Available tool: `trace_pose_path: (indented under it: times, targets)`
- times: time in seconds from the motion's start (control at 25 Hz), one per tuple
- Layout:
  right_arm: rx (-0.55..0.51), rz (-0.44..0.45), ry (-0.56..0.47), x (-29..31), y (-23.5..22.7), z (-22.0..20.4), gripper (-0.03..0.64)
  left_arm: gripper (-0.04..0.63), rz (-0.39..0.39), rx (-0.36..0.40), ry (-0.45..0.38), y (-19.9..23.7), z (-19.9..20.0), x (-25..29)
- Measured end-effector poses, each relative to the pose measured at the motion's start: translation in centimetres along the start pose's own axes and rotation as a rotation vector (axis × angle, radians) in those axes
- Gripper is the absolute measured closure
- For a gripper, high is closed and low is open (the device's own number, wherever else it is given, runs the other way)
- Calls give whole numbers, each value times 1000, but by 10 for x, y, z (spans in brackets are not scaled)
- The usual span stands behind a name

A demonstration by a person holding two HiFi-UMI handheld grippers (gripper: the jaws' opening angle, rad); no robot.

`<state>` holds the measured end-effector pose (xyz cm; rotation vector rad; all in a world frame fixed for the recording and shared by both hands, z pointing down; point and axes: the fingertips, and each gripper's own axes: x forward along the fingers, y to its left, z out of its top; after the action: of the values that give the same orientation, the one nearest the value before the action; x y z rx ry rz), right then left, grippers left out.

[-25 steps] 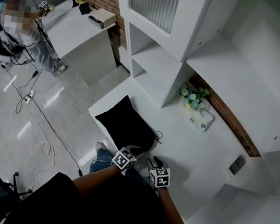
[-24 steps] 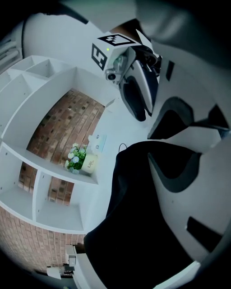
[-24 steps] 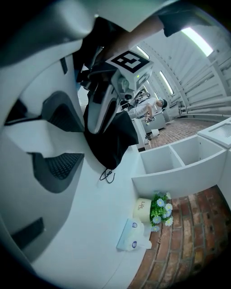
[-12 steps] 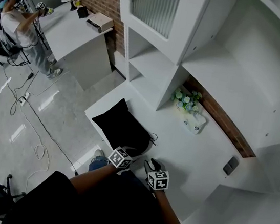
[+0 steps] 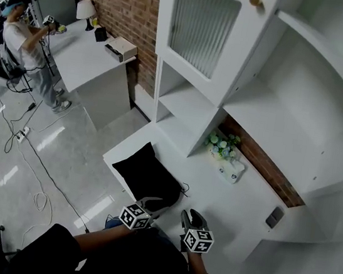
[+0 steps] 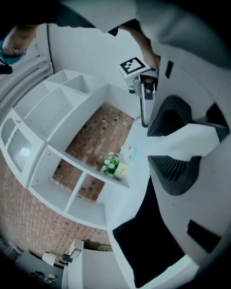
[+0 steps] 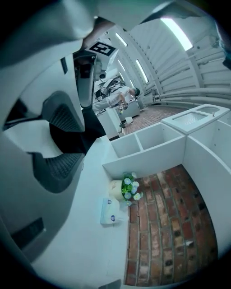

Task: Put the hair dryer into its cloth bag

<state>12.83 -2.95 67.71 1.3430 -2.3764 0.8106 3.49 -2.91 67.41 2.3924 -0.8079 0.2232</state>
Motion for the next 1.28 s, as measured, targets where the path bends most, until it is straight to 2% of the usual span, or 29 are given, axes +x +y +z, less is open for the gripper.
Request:
trace_pose_path:
  times: [0.24, 0.4, 0.52, 0.56, 0.6, 0.72, 0.8, 0.92, 1.12, 1.2, 1.28]
  targets:
    - [-99, -25, -103, -16, 45, 60, 457, 468, -17, 76, -152, -20, 51, -56]
    - [-125, 14, -144, -20, 106, 99, 457, 468, -13, 104, -206, -20, 83, -119]
    - [-51, 64, -176, -27, 157, 123, 457, 469, 35, 77, -256, -8, 95, -176]
    - [-18, 74, -193, -29, 173, 128, 457, 489, 50, 59, -265, -3, 96, -194]
    - [0, 80, -208, -31, 189, 132, 457, 541, 62, 31, -273, 2, 98, -211]
    - [-70, 95, -220, -36, 232, 140, 457, 571, 90, -51, -313, 12, 110, -248]
    - [-137, 106, -217, -39, 259, 145, 457, 577, 107, -53, -329, 11, 120, -265]
    - [-184, 96, -251, -48, 292, 157, 457, 578, 115, 17, -347, -7, 140, -289]
    - [-267, 43, -377, -50, 331, 194, 493, 578, 163, 209, -418, -38, 181, -323]
    - [-267, 41, -412, -49, 345, 200, 532, 578, 179, 277, -442, -46, 193, -329]
    - [-252, 34, -414, -50, 358, 195, 579, 578, 177, 306, -457, -51, 198, -331]
